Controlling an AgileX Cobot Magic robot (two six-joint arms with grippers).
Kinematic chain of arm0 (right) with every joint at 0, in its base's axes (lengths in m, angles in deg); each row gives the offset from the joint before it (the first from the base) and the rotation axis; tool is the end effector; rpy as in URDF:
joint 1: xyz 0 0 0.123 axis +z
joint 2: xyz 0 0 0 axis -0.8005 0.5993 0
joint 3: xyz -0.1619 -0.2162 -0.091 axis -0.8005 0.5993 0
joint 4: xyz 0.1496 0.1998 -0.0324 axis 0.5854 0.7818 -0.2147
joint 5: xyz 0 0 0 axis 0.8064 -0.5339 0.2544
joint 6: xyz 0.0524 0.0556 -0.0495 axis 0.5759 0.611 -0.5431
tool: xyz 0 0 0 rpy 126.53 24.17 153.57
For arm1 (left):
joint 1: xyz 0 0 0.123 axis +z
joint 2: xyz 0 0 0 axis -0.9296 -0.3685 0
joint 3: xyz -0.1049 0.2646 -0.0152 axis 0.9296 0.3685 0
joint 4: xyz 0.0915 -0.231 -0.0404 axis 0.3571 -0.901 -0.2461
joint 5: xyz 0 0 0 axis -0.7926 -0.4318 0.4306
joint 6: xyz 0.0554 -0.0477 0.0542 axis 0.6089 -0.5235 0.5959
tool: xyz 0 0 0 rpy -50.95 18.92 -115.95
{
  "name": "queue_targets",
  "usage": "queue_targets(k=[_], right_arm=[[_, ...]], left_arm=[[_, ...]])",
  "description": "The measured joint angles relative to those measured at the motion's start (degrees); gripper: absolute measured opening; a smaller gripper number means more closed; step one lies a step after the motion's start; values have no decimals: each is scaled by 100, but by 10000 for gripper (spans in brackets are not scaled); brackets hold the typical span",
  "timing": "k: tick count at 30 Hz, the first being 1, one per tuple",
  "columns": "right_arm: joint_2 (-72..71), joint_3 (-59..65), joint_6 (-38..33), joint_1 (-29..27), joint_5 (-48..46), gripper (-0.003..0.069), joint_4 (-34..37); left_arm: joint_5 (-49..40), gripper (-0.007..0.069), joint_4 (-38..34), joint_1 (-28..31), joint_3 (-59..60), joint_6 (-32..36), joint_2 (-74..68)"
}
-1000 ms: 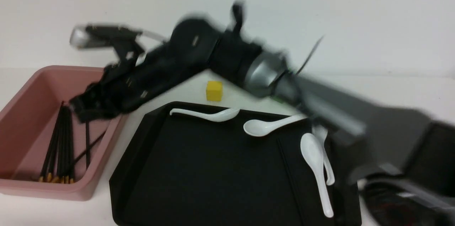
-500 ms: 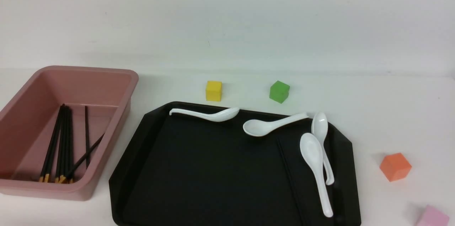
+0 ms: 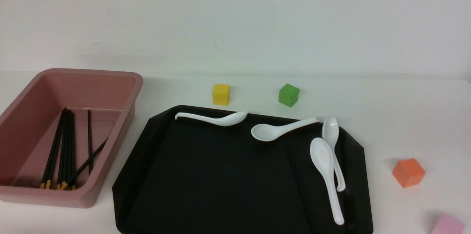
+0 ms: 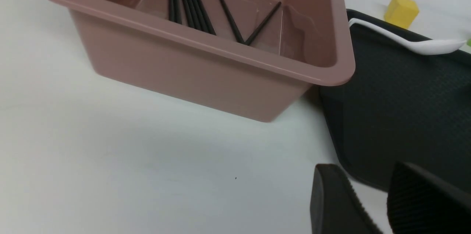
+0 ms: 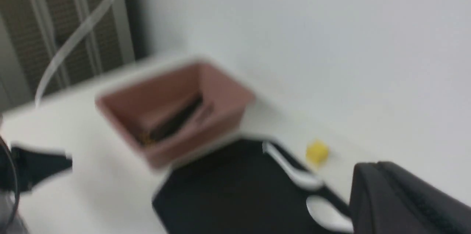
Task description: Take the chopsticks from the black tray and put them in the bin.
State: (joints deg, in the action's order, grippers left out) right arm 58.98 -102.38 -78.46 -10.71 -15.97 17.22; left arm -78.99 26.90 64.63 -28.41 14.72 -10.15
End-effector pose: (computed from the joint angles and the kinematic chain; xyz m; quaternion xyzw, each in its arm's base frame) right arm 0.0553 0.0535 0.4455 -0.2666 0.6955 0.2585 0.6152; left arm 0.0523 -0.0032 0.1698 -0.1051 0.8013 -0.1126 0.5781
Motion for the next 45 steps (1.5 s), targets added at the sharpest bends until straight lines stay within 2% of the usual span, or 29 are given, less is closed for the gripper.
queue_targets(k=[6,10,39,43,45], right_arm=[[-939,1670,281,0,1527,1,41],[-954,1978,281,0,1881,3,39],[-1008,2358,233,0,2016,27,-25],[-1225,2882,103,-237,2027,34,-82],[-1448,3300,68,-624,2028,36,-90]], left_arm=[[0,238,5,0,0,0,0],[0,238,5,0,0,0,0],[0,238,6,0,0,0,0],[0,238,6,0,0,0,0],[0,238,6,0,0,0,0]])
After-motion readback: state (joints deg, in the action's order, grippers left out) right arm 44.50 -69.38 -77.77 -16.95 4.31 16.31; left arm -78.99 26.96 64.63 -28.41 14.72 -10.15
